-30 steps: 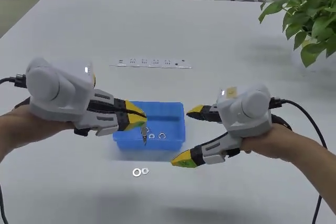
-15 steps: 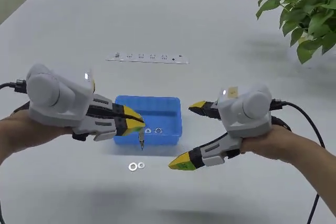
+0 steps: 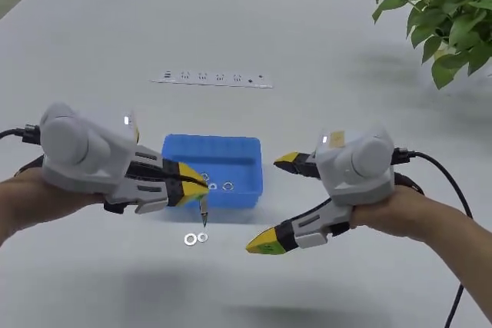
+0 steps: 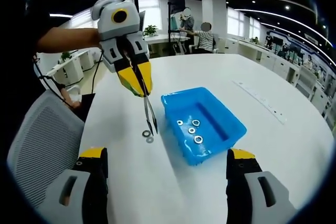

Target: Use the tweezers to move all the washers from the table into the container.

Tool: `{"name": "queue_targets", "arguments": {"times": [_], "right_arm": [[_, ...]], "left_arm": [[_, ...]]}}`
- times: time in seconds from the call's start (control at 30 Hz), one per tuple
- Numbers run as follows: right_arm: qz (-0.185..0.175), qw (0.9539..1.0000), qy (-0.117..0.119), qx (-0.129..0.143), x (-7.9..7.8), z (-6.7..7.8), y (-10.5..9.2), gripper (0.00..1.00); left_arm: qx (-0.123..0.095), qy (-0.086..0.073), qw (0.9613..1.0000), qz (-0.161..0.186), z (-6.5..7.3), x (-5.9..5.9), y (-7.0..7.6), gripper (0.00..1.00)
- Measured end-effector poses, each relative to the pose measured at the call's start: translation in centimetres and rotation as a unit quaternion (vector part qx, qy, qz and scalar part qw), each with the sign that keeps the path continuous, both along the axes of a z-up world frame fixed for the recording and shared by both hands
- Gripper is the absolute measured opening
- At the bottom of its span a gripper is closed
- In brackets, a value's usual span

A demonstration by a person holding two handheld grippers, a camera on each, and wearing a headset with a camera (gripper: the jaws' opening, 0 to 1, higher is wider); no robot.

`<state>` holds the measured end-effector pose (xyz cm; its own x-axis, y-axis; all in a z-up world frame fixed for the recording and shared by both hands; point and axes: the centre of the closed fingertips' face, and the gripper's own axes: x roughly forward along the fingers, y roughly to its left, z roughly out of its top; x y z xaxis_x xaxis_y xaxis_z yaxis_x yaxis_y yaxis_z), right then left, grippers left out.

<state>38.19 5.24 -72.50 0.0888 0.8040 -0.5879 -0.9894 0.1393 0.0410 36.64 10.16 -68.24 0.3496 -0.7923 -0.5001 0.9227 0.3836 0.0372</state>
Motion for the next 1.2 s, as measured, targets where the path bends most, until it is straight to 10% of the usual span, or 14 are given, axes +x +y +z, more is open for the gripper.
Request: {"name": "queue_targets", "arguments": {"times": [0.73, 1.2], "right_arm": [[0.002, 0.9999, 0.009, -0.004, -0.6, -0.8, -0.2, 0.93], [0.057, 0.9980, -0.019, 0.016, -1.3, -0.1, 2.2, 0.67]], "left_arm": [[0.011, 0.010, 0.9999, -0.008, -1.6, -0.6, -0.3, 0.06], [0.019, 0.007, 0.9994, -0.029, -1.7, -1.0, -0.4, 0.06]]}}
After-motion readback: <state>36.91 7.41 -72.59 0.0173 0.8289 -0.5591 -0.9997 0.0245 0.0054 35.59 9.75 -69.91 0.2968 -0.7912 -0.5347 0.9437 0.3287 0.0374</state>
